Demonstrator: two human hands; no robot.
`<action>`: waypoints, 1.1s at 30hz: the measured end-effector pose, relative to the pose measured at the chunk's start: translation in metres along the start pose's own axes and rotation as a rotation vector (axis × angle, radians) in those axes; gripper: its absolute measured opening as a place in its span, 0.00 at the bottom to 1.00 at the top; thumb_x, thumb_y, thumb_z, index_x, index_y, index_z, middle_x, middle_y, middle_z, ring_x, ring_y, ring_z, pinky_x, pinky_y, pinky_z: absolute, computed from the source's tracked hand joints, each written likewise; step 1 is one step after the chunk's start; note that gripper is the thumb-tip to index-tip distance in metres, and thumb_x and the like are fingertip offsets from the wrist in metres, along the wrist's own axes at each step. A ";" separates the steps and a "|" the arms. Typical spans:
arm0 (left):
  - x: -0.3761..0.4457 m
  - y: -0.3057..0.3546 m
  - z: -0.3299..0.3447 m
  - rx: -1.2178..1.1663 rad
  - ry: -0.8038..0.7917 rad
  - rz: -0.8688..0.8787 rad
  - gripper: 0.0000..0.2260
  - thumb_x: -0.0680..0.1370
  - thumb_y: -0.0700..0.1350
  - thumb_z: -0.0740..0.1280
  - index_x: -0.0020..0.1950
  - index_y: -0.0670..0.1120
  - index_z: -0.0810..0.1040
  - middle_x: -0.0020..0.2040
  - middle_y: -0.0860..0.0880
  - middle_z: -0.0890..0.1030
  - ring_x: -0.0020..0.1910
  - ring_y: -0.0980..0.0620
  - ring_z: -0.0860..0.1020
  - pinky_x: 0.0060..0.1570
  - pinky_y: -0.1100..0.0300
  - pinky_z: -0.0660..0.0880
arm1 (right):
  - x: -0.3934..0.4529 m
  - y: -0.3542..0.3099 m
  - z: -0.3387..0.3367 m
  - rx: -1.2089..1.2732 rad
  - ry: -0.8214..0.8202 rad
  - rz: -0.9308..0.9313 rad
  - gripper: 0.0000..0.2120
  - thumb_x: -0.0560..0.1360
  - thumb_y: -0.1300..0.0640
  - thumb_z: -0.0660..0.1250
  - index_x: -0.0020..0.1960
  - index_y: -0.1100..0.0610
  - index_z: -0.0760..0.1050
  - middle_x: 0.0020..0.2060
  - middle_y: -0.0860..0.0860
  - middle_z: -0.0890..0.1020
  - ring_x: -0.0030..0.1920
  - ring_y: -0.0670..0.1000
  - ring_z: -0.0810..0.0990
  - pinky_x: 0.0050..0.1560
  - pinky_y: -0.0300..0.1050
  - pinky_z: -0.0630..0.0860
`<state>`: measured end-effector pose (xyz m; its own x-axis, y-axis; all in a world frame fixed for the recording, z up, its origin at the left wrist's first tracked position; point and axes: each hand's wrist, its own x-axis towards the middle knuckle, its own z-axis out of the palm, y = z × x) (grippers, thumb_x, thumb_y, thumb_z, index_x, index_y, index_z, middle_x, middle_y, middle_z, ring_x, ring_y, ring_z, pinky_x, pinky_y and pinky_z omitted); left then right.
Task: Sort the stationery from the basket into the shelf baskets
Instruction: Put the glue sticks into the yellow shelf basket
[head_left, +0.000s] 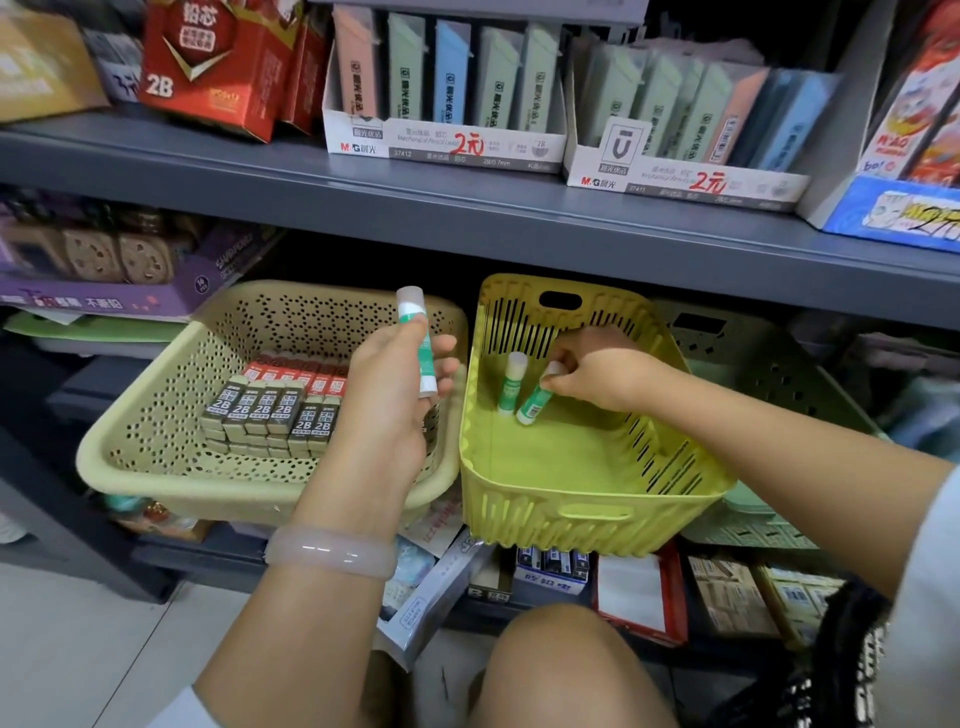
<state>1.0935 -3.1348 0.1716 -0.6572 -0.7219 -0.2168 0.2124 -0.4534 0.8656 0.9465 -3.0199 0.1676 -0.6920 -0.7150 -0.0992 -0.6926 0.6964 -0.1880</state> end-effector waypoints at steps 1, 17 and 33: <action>0.000 0.000 -0.001 -0.019 -0.004 -0.003 0.04 0.79 0.42 0.60 0.45 0.46 0.72 0.34 0.49 0.79 0.24 0.57 0.76 0.25 0.67 0.72 | 0.005 -0.002 0.001 -0.019 -0.010 0.006 0.06 0.75 0.52 0.65 0.48 0.53 0.75 0.42 0.50 0.76 0.41 0.50 0.74 0.42 0.40 0.68; 0.001 -0.002 -0.009 0.128 -0.036 0.098 0.05 0.76 0.44 0.66 0.41 0.47 0.79 0.38 0.50 0.79 0.41 0.52 0.76 0.43 0.60 0.72 | -0.001 -0.012 -0.012 0.093 0.160 -0.036 0.22 0.73 0.45 0.66 0.65 0.51 0.70 0.54 0.51 0.79 0.47 0.49 0.79 0.42 0.37 0.72; -0.012 -0.012 0.009 0.595 -0.092 0.577 0.09 0.73 0.42 0.69 0.46 0.53 0.70 0.45 0.57 0.76 0.47 0.56 0.77 0.52 0.59 0.74 | -0.032 -0.031 -0.021 1.053 0.144 -0.222 0.02 0.75 0.56 0.67 0.44 0.54 0.75 0.38 0.51 0.81 0.37 0.45 0.81 0.41 0.41 0.81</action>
<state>1.0923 -3.1164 0.1675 -0.6238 -0.6991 0.3496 0.1338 0.3452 0.9289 0.9861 -3.0172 0.1967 -0.6376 -0.7570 0.1430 -0.3304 0.1010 -0.9384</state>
